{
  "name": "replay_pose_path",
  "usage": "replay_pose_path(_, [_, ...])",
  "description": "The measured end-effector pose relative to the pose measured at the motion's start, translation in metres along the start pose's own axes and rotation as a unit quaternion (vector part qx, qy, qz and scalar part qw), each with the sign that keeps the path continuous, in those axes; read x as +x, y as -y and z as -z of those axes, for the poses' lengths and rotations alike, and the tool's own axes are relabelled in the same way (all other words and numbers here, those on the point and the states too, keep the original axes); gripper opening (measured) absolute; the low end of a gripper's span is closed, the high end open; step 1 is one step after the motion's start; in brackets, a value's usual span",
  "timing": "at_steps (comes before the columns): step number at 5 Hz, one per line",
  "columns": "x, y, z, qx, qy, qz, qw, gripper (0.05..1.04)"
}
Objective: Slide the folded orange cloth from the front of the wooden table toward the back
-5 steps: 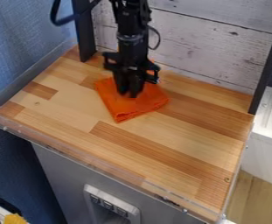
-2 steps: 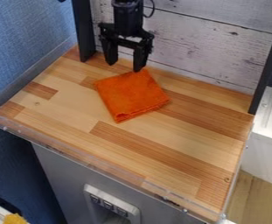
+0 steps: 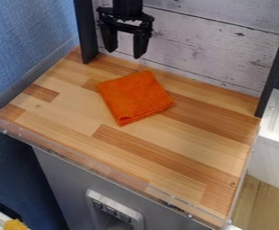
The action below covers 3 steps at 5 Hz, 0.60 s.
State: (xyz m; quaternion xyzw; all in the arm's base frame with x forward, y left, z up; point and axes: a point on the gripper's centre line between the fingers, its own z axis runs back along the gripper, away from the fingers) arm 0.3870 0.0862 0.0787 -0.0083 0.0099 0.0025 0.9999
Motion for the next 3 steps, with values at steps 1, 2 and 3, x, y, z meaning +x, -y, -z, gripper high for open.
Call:
replay_pose_path(1, [-0.002, -0.004, -0.002, -0.003, -0.004, 0.005, 1.0000, 0.999])
replay_pose_path(2, [0.001, -0.009, -0.009, -0.001, 0.001, 0.002, 1.0000, 0.999])
replay_pose_path(3, [0.004, -0.010, -0.015, 0.000, 0.009, 0.003, 1.0000, 0.999])
